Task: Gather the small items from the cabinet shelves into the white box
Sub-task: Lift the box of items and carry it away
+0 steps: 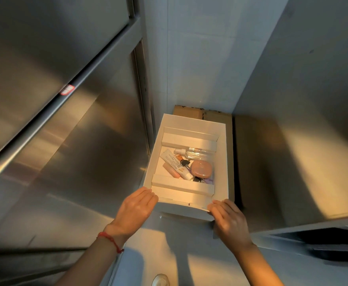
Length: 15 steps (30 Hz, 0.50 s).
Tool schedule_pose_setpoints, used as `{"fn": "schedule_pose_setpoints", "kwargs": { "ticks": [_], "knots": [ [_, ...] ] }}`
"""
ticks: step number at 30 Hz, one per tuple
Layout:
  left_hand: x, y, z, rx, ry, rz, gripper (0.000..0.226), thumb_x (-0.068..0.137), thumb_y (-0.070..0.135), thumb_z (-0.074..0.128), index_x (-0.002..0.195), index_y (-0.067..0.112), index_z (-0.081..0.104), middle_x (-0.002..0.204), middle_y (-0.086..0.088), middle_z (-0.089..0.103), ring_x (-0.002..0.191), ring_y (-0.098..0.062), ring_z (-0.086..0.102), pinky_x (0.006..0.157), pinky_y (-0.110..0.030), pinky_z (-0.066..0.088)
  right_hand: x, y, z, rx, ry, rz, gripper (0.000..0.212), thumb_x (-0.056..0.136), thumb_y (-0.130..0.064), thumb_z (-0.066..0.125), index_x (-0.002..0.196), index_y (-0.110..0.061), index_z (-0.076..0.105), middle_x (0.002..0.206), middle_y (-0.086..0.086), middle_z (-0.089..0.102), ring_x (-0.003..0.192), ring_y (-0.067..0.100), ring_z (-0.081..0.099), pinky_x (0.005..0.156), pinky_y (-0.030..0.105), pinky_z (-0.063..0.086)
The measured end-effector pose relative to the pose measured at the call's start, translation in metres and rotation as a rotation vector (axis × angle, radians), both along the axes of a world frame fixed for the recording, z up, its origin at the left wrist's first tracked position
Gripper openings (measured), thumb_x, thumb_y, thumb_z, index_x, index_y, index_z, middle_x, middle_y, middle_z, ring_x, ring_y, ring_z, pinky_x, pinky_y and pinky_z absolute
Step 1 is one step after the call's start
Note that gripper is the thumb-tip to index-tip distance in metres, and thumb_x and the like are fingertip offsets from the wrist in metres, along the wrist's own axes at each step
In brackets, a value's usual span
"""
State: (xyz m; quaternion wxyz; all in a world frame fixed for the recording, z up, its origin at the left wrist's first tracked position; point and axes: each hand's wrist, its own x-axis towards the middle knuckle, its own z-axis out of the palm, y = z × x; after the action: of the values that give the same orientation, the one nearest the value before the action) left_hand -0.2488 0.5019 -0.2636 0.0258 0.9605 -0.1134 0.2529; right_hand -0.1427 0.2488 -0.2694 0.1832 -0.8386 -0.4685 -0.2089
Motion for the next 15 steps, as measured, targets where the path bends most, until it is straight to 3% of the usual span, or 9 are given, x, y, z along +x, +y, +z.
{"fn": "schedule_pose_setpoints", "kwargs": {
  "ticks": [3,6,12,15],
  "knots": [
    [-0.007,-0.007,0.007,0.047,-0.031,0.039,0.056,0.101,0.004,0.021,0.076,0.006,0.070,0.070,-0.006,0.067,0.065,-0.020,0.067,0.083,-0.030,0.046,-0.007,-0.006,0.012,-0.033,0.018,0.001,0.028,0.050,0.011,0.083,0.069,-0.006,0.070,0.070,0.007,0.066,0.062,0.022,0.064,0.065,0.028,0.053],
    [-0.016,-0.019,0.017,0.073,-0.025,0.048,0.065,0.104,0.010,0.016,0.073,0.008,0.073,0.072,-0.006,0.068,0.068,-0.020,0.067,0.082,-0.028,0.050,-0.012,-0.015,0.023,-0.054,0.013,0.013,0.035,0.043,0.009,0.087,0.068,-0.008,0.071,0.070,0.007,0.068,0.063,0.022,0.065,0.066,0.026,0.053],
    [-0.041,-0.045,0.035,0.077,-0.008,0.093,0.060,0.103,0.009,0.021,0.075,0.006,0.074,0.073,-0.008,0.069,0.069,-0.021,0.068,0.089,-0.032,0.044,-0.027,-0.039,0.041,-0.035,-0.060,0.039,0.034,0.042,0.014,0.080,0.068,-0.006,0.071,0.070,0.009,0.068,0.067,0.023,0.067,0.079,0.029,0.043],
    [-0.054,-0.062,0.051,0.085,-0.030,0.104,0.023,0.085,0.003,0.054,0.075,0.005,0.074,0.074,-0.009,0.070,0.070,-0.022,0.070,0.086,-0.030,0.052,-0.034,-0.052,0.052,-0.041,-0.063,0.059,0.033,0.043,0.010,0.084,0.069,-0.007,0.072,0.071,0.008,0.069,0.068,0.022,0.068,0.077,0.031,0.051]
  ]
}}
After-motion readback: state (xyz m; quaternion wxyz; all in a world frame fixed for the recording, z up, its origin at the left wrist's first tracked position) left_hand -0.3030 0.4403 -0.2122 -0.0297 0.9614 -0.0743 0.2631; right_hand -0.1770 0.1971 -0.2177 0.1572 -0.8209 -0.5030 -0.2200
